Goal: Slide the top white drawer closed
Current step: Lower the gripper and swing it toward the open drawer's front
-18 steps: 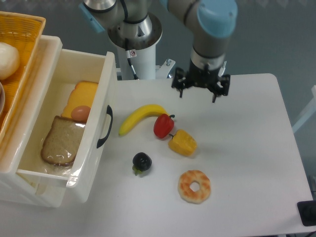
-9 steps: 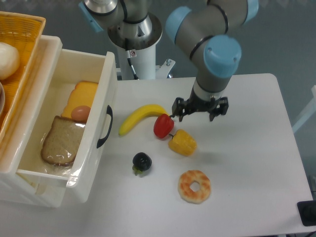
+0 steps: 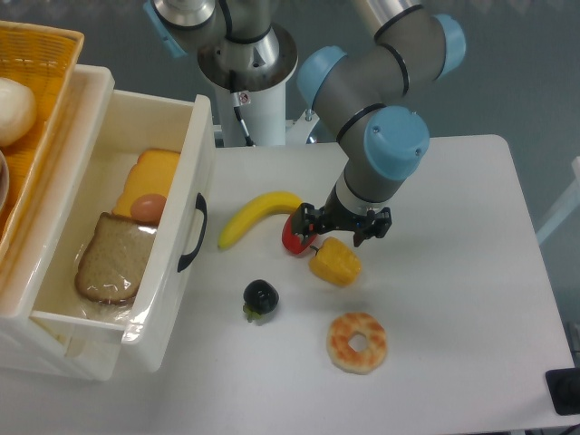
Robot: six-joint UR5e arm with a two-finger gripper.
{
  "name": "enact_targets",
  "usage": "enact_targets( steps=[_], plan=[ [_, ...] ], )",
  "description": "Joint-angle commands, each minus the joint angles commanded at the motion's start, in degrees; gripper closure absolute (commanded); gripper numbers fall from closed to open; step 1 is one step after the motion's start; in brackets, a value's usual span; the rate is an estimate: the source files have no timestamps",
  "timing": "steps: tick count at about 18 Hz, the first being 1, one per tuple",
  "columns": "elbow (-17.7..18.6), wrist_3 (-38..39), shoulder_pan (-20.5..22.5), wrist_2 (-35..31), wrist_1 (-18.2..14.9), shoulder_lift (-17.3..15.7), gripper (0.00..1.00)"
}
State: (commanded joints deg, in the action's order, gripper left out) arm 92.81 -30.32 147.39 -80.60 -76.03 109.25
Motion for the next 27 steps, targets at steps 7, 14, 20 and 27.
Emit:
enact_targets(
  steps=[7,14,20,27],
  plan=[
    [-0.6,0.2,-0.4,0.4,0.0,0.5,0.00],
    [-1.4,0.2,-0.5,1.5,0.1,1.7,0.00],
    [-0.6,0.2,-1.8,2.7,0.1,1.8,0.00],
    [-0.5,0.4,-5.1,4.3,0.3,2.1,0.00]
  ],
)
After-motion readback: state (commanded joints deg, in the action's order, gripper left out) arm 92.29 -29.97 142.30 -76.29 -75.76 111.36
